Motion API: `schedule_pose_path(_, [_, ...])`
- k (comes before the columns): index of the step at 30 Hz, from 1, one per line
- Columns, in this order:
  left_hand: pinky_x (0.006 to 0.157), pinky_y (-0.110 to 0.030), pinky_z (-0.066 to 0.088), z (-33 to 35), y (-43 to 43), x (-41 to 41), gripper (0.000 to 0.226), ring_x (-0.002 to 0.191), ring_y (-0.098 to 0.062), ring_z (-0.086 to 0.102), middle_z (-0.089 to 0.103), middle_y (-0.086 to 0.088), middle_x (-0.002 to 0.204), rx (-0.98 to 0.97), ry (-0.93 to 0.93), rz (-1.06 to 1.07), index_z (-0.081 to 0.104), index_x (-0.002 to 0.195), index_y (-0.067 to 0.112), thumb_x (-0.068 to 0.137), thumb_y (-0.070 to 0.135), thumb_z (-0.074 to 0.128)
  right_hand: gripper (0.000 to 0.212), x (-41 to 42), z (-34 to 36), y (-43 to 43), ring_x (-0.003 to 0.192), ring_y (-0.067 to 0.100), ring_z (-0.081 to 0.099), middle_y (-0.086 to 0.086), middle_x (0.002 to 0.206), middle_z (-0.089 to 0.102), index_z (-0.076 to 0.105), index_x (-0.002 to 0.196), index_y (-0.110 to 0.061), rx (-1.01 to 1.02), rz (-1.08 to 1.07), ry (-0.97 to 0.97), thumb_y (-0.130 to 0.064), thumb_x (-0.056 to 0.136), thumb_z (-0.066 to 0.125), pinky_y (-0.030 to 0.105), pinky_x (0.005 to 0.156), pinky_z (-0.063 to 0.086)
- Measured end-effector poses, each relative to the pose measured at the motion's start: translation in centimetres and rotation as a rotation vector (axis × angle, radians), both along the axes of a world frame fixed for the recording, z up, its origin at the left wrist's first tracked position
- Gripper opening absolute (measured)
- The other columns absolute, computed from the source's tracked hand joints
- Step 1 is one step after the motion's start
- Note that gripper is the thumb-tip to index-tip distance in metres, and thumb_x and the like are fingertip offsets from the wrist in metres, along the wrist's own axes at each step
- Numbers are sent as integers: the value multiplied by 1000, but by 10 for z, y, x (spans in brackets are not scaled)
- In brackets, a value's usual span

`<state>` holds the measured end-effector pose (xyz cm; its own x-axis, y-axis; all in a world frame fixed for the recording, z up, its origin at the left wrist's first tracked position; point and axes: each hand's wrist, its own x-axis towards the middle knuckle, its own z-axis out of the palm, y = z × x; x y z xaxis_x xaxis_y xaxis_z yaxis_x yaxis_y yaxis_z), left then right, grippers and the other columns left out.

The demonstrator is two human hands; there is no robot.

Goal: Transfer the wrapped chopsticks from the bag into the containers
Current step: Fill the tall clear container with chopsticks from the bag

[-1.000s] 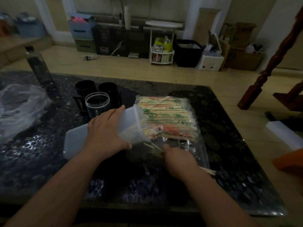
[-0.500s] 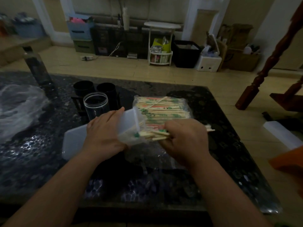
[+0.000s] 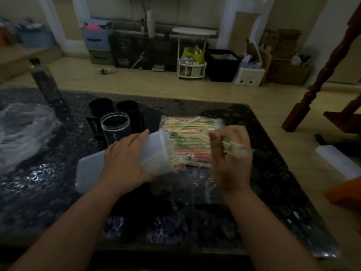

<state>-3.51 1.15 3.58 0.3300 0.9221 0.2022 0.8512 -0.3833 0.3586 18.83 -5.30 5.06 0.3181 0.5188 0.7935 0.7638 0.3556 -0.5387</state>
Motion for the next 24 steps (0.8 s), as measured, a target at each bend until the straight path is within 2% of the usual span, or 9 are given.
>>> schedule_pose_path(2, [109,-37,21,1,0,1,126,136,-20,33,34,4,151,-13,9,9,19,153,34,47,58,83,22,-5,2,1,74,13,59,2,82,60,58,80,-26,-8,24,294,-38,97,51,16,70,46])
schedule_pose_path(4, [109,-37,20,0,0,1,128,136,-20,31,32,5,152,-8,18,18,17,153,34,48,51,89,28,-9,5,2,63,11,63,2,67,61,61,75,-23,-22,24,552,-39,97,54,23,59,49])
schedule_pose_path(6, [110,-37,19,1,-1,2,128,137,-20,31,32,5,152,-2,22,23,17,153,35,48,50,89,31,-11,7,1,51,0,59,0,59,59,63,70,-14,-47,53,702,-26,99,56,16,49,45])
schedule_pose_path(12, [109,-37,20,3,-1,2,129,137,-19,30,32,5,152,-5,18,31,17,153,35,47,50,90,30,-11,5,4,52,3,63,-8,53,65,66,67,-17,-89,77,822,-29,95,61,17,49,49])
schedule_pose_path(14, [109,-38,20,4,-1,2,129,137,-19,31,33,4,152,-4,1,29,17,153,35,47,50,90,23,-12,3,6,56,3,66,-10,59,68,64,72,-17,-78,88,847,-26,94,63,19,50,51])
schedule_pose_path(16, [109,-37,19,5,-2,3,129,138,-19,29,31,5,152,-9,-8,26,16,153,36,48,50,90,17,-15,-2,8,67,9,71,-7,68,71,63,77,-19,-109,112,867,-26,91,67,26,58,57])
schedule_pose_path(19, [111,-35,17,6,-3,5,128,139,-17,26,29,6,153,-22,-2,16,15,153,37,50,49,89,8,-25,-16,12,82,10,71,-7,83,74,68,80,-19,-318,198,840,-20,87,73,24,71,57])
schedule_pose_path(21, [111,-34,16,6,-4,6,127,139,-17,25,28,7,154,-22,3,14,14,153,37,50,50,89,7,-33,-24,12,74,11,67,-3,87,73,66,87,-19,-380,292,957,-24,91,67,24,58,51])
schedule_pose_path(24, [111,-34,16,6,-4,5,128,140,-16,24,27,8,154,-22,8,12,13,153,37,50,51,88,18,-37,-26,13,63,13,61,1,79,69,57,92,-18,-355,243,1141,-31,101,50,23,45,43])
